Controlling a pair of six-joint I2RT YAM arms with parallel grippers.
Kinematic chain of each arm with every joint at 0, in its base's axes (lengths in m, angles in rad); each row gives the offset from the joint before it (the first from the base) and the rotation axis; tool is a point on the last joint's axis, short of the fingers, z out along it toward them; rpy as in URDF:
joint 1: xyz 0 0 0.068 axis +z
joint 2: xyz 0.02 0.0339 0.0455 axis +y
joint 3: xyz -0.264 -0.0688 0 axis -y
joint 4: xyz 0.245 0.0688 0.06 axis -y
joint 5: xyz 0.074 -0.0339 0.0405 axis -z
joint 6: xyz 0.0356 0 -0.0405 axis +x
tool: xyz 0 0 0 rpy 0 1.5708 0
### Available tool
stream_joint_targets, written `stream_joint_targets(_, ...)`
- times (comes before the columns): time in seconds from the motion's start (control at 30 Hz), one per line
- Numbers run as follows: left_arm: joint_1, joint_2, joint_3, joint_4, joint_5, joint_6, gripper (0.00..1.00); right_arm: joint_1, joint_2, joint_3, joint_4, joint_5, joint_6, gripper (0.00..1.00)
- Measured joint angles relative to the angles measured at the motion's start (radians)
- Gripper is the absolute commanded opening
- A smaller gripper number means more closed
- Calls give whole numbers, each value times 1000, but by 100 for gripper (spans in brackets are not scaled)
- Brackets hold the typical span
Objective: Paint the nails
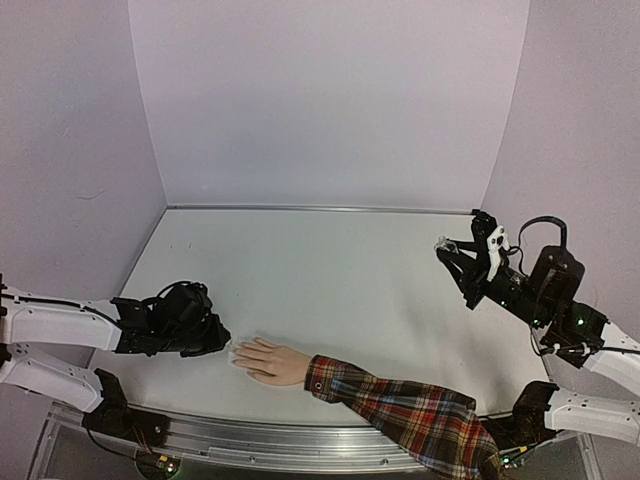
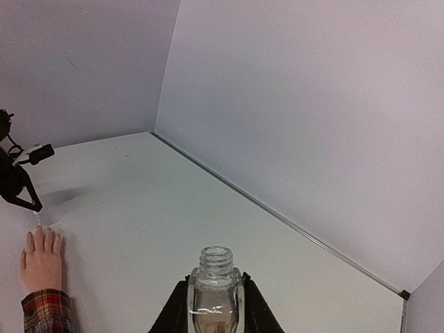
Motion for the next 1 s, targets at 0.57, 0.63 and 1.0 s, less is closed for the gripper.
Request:
stream_joint_targets(0.57, 0, 13, 0, 0, -4, -1, 0, 0, 0, 0, 0, 0, 2, 0)
stream_joint_targets(0.63, 0, 13, 0, 0, -4, -1, 0, 0, 0, 0, 0, 0, 3, 0)
stream_joint_targets(1.0, 0, 24, -4, -1, -4, -1, 0, 0, 0, 0, 0, -3, 3, 0)
